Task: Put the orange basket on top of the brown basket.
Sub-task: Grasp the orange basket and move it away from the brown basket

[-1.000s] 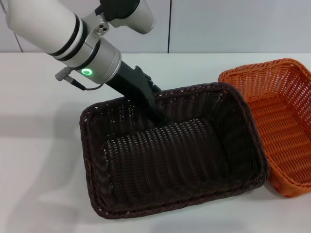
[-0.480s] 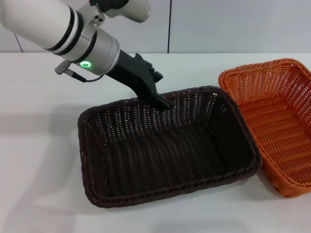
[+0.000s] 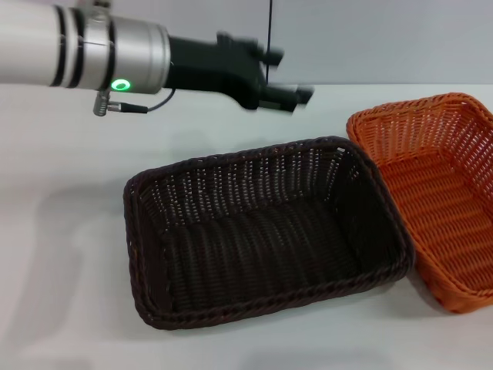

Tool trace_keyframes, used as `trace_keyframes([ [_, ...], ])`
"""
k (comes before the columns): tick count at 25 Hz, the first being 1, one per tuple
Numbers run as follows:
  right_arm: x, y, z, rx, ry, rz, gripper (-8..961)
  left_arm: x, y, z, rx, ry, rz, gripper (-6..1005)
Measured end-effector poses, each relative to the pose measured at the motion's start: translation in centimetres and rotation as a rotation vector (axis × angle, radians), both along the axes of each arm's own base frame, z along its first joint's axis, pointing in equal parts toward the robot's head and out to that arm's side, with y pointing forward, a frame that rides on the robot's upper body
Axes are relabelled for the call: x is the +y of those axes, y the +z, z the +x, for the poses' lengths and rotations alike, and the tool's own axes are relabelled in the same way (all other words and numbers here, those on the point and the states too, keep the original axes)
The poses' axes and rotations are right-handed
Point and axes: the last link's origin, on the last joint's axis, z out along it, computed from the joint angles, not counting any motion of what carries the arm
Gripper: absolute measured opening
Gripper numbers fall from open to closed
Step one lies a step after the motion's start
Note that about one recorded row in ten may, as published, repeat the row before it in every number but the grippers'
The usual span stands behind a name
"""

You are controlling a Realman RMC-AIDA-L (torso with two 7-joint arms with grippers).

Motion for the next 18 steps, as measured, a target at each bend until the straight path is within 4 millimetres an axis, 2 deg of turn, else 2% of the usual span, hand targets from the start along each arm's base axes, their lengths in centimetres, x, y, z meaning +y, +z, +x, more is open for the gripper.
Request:
trace_keyframes([
  [1,-0.1,1.7,-0.5,0.019,0.083,-0.049,592,-0.1,0.5,-0.1,-0.078,-0.008,0.025,802],
  [2,-0.1,1.7,-0.5,0.019,0.083,-0.049,591,-0.1,0.5,-0.1,-0.078,-0.008,0.025,802],
  [3,-0.1,2.6,-0.8,0.030,0.116,-0.076,591,-0.9,1.6,-0.7,-0.267,-0.058,0.087,802],
  [4,-0.6,4.1,-1.3,0.110,0.199,-0.143,590,-1.5,2.1,-0.9,-0.345,-0.088,0.119,802],
  [5,-0.6,4.1,-1.3,0.110,0.199,-0.143,590,-1.5,2.1,-0.9,-0.345,-0.088,0.119,802],
  [6,-1.4,5.2,-2.0,0.170,0.277,-0.182,589,-1.5,2.1,-0.9,-0.345,-0.088,0.119,802],
  [7,-1.4,5.2,-2.0,0.170,0.277,-0.182,589,-2.0,2.6,-1.3,-0.406,-0.103,0.147,802],
  [8,-2.1,5.5,-2.4,0.200,0.322,-0.196,588,-2.0,2.6,-1.3,-0.406,-0.103,0.147,802],
  [9,-3.6,5.7,-3.1,0.234,0.399,-0.191,587,-2.0,2.7,-1.4,-0.410,-0.102,0.149,802],
  [13,-5.6,5.1,-3.5,0.264,0.476,-0.158,585,-2.0,2.7,-1.5,-0.411,-0.102,0.150,802],
  [14,-6.7,4.0,-3.2,0.310,0.506,-0.139,585,-1.8,2.8,-0.9,-0.411,-0.116,0.148,801],
  [15,-6.7,4.0,-3.2,0.310,0.506,-0.139,584,-1.8,2.8,-0.9,-0.411,-0.116,0.148,801],
  [16,-7.8,2.7,-2.6,0.344,0.507,-0.116,583,-1.8,2.8,-0.9,-0.411,-0.116,0.148,801],
  [18,-8.2,2.2,-2.4,0.353,0.500,-0.106,582,-1.8,2.8,-0.9,-0.411,-0.118,0.148,801],
])
